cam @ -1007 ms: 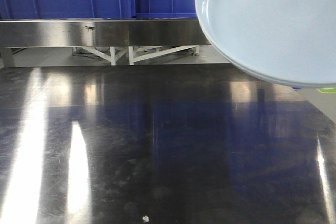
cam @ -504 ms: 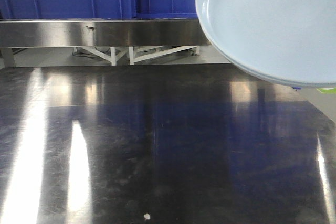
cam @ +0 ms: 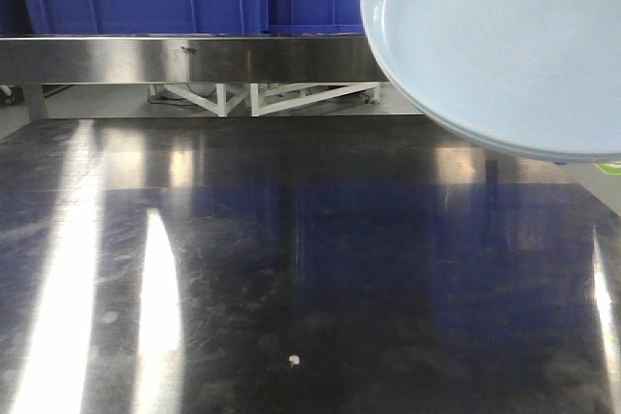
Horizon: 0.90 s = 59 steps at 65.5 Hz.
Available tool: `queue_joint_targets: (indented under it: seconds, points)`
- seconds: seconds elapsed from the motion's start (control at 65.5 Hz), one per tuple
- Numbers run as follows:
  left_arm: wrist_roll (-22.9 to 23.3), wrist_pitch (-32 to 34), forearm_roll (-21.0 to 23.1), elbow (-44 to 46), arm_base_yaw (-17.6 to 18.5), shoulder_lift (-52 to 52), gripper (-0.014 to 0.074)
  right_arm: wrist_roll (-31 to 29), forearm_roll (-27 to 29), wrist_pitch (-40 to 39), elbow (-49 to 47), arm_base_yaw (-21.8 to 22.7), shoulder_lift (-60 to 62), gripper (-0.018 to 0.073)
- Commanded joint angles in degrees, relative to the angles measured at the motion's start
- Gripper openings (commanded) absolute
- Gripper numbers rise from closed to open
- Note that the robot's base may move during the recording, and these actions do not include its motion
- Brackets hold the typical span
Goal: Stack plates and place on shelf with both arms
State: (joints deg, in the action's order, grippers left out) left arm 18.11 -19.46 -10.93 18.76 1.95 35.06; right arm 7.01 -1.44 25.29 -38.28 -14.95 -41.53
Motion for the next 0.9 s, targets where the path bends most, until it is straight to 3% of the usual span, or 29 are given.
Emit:
queue_joint_targets:
  seconds: [0.0, 0.885]
  points:
    - [0.4, 4.5, 0.1, 1.6, 0.4, 0.2, 0.0085, -0.3, -0.2, -5.3, -1.7, 0.4, 0.4, 0.0024]
    - [0.4, 4.5, 0.1, 1.6, 0.4, 0.2, 0.0085, -0.3, -0.2, -5.2, -1.7, 0.4, 0.5, 0.0024]
